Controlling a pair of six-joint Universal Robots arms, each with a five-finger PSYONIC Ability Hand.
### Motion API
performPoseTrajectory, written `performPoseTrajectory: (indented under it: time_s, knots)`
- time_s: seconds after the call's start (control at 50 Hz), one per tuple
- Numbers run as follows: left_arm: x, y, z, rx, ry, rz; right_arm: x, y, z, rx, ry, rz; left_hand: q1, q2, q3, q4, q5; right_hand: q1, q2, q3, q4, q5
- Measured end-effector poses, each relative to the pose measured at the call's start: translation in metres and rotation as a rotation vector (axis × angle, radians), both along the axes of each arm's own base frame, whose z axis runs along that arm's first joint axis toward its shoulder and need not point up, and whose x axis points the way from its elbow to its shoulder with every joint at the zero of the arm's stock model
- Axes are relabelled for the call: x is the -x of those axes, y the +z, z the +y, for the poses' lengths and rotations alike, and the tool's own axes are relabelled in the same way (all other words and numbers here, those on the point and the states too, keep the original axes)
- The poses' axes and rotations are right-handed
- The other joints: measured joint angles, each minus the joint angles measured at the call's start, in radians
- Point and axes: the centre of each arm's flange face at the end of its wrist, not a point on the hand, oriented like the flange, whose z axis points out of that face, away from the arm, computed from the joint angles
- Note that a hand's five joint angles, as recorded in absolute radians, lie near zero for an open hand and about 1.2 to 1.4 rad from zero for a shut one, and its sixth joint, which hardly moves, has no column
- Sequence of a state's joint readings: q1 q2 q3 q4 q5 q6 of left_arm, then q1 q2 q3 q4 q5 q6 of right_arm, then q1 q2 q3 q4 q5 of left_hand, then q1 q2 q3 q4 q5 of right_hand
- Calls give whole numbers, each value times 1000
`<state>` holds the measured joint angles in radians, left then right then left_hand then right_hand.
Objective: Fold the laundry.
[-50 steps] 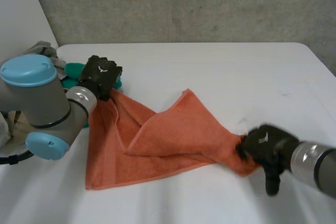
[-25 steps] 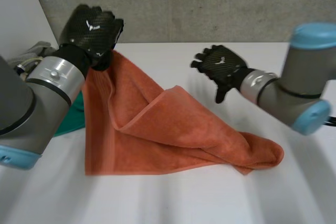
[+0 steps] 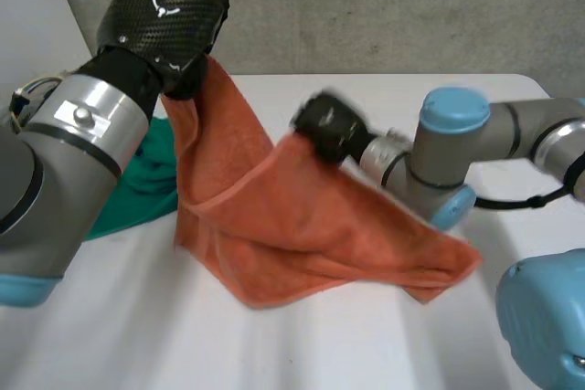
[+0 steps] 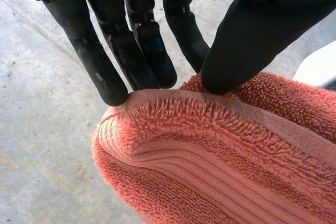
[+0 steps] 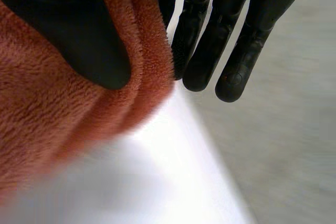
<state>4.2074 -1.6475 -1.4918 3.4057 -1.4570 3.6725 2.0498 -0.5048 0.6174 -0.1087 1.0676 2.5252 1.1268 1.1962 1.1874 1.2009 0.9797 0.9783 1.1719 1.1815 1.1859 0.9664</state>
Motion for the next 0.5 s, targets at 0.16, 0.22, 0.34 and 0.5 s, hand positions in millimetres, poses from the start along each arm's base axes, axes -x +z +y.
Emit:
performPoseTrajectory:
  time_s: [0.16, 0.22, 0.34, 0.5]
  knots:
    - [8, 36, -51, 144, 80, 96, 61, 145, -54, 364, -440, -348, 0, 2, 4, 0, 0, 0, 0, 0, 0, 0]
    - [7, 57, -71, 232, 144, 168, 84, 197, -44, 464, -491, -458, 0, 3, 5, 0, 0, 1, 0, 0, 1, 0]
    - [8, 68, -89, 301, 204, 247, 111, 233, -18, 503, -524, -498, 2, 3, 5, 0, 0, 2, 0, 0, 1, 0]
    - [21, -5, -91, 128, 185, 155, 125, 162, -4, 267, -533, -303, 2, 3, 5, 0, 0, 2, 0, 0, 1, 14]
